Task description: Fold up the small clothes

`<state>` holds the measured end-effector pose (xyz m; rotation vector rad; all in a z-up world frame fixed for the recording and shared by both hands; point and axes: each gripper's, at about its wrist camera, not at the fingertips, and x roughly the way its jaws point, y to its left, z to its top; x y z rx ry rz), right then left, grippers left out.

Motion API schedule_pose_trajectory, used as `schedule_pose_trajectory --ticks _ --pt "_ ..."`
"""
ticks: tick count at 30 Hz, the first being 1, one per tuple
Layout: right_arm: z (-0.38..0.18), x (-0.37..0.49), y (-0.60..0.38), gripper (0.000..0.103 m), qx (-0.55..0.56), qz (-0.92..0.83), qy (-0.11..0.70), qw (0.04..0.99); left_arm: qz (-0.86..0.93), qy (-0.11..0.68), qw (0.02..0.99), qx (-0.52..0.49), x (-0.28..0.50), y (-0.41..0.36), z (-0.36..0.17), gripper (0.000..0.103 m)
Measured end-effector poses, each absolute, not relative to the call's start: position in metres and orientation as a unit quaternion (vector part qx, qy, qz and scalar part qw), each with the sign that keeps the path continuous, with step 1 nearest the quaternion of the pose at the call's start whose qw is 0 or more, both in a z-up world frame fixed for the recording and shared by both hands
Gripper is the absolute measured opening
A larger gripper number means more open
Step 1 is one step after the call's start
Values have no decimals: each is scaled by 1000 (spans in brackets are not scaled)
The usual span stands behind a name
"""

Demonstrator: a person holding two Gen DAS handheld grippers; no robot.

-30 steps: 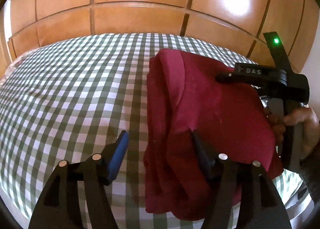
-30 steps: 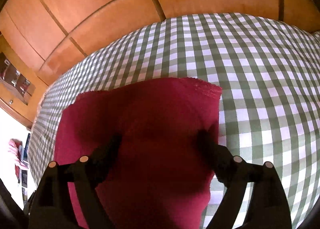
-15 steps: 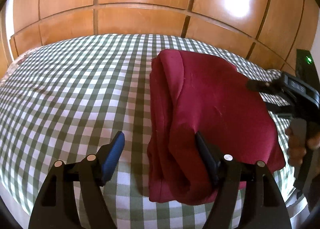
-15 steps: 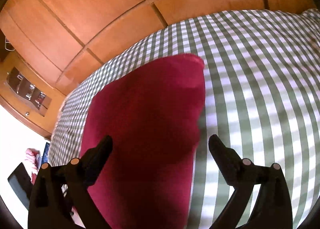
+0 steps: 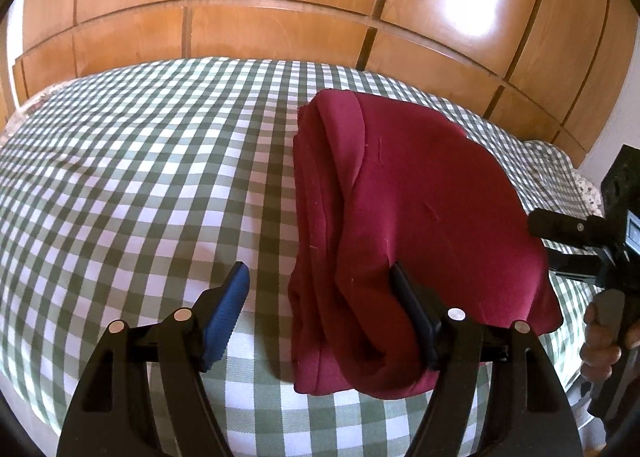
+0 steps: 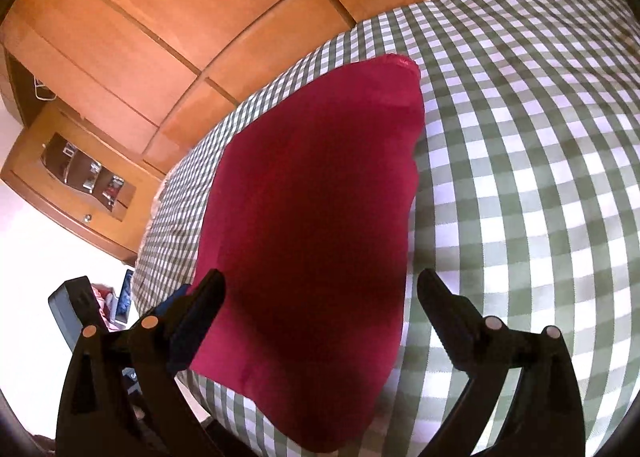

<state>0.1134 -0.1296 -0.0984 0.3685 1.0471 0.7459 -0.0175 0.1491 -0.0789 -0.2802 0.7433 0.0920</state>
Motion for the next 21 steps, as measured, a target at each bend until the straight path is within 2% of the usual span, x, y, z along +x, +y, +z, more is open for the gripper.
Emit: schedule_pose_trajectory --ticks 16,19,21 --pt "-121 148 -94 96 174 363 510 760 -50 373 894 -244 -9 182 -101 71" --pt "-124 150 -89 90 174 368 512 756 -69 372 887 -263 -9 185 -105 70" --pt "-124 151 -84 82 170 368 513 757 -77 371 885 -272 -10 187 -107 68"
